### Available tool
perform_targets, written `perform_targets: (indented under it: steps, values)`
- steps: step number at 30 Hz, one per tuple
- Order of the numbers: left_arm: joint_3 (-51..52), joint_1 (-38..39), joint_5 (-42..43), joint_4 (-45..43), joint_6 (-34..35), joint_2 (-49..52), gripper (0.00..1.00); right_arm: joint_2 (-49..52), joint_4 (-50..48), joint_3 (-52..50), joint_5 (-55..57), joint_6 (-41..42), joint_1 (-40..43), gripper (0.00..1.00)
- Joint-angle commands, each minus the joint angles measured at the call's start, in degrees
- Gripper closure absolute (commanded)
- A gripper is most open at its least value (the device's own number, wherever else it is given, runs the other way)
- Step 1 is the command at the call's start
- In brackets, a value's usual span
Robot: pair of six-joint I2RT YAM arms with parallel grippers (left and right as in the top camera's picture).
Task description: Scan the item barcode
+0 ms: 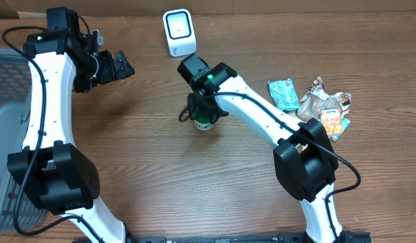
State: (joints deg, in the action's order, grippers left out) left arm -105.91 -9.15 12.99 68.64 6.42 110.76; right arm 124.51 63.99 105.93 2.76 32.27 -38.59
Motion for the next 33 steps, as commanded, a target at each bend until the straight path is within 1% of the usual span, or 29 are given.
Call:
perform_targets:
  steps: [1,2,3,4,6,8,11,12,14,16,18,21,22,25,26,28,31,33]
  values:
    - [-1.0,-0.5,-0.6,0.1,-0.6,-0.1,0.0,-0.3,0.3,0.0,-0.1,19.7,0.9,0.77]
    - [-1.0,-0.5,-0.6,0.1,-0.6,-0.1,0.0,-0.3,0.4,0.0,-0.1,22.2,0.9,0.71]
    - [-1.0,-0.5,-0.6,0.1,-0.6,-0.1,0.0,-0.3,0.4,0.0,-0.4,24.3,0.9,0.53]
    - [-1.0,-0.5,-0.6,0.1,-0.6,-0.1,0.01,-0.3,0.3,0.0,-1.1,25.3,0.9,0.44]
    - [-1.0,-0.5,-0.6,0.1,-0.6,-0.1,0.0,-0.3,0.3,0.0,-2.6,26.8,1.0,0.31]
    - [-1.0,-0.5,-0.6,0.1,-0.6,-0.1,0.0,-0.3,0.4,0.0,-2.9,28.0,1.0,0.28]
    - [-1.0,-0.5,-0.6,0.1,-0.6,-0.1,0.01,-0.3,0.3,0.0,-2.1,27.7,1.2,0.22]
    - [-1.0,-0.5,-0.6,0.1,-0.6,-0.1,0.01,-0.3,0.3,0.0,-0.5,27.2,1.3,0.18]
    - [-1.0,-0.5,-0.6,0.1,-0.6,-0.1,0.0,-0.3,0.2,0.1,3.4,23.6,1.6,0.12]
    - [-1.0,-0.5,-0.6,0.1,-0.6,-0.1,0.01,-0.3,0.2,0.8,7.3,18.7,1.9,0.09]
    - [-1.0,-0.5,-0.6,0.1,-0.6,-0.1,0.01,-0.4,0.3,2.6,9.0,10.8,2.3,0.07]
    - [-1.0,-0.5,-0.6,0.1,-0.6,-0.1,0.01,-0.5,1.2,6.7,8.7,-7.3,2.6,0.07]
    - [-1.0,-0.5,-0.6,0.1,-0.6,-0.1,0.01,-0.5,1.6,8.2,7.4,-15.0,2.6,0.06]
    - [-1.0,-0.5,-0.6,0.1,-0.6,-0.1,0.0,-0.5,4.3,11.0,0.2,-35.6,2.6,0.05]
    - [-1.0,-0.5,-0.6,0.1,-0.6,-0.1,0.0,-0.5,5.0,11.4,-1.9,-39.8,2.6,0.04]
    - [-1.0,-0.5,-0.6,0.1,-0.6,-0.1,0.0,-0.5,5.8,11.4,-4.7,-43.3,2.6,0.02]
    - [-1.0,-0.5,-0.6,0.1,-0.6,-0.1,0.0,-0.3,5.9,10.6,-7.5,-42.9,2.6,0.03]
    - [-1.0,-0.5,-0.6,0.1,-0.6,-0.1,0.0,-0.3,5.0,9.2,-7.6,-40.7,2.6,0.05]
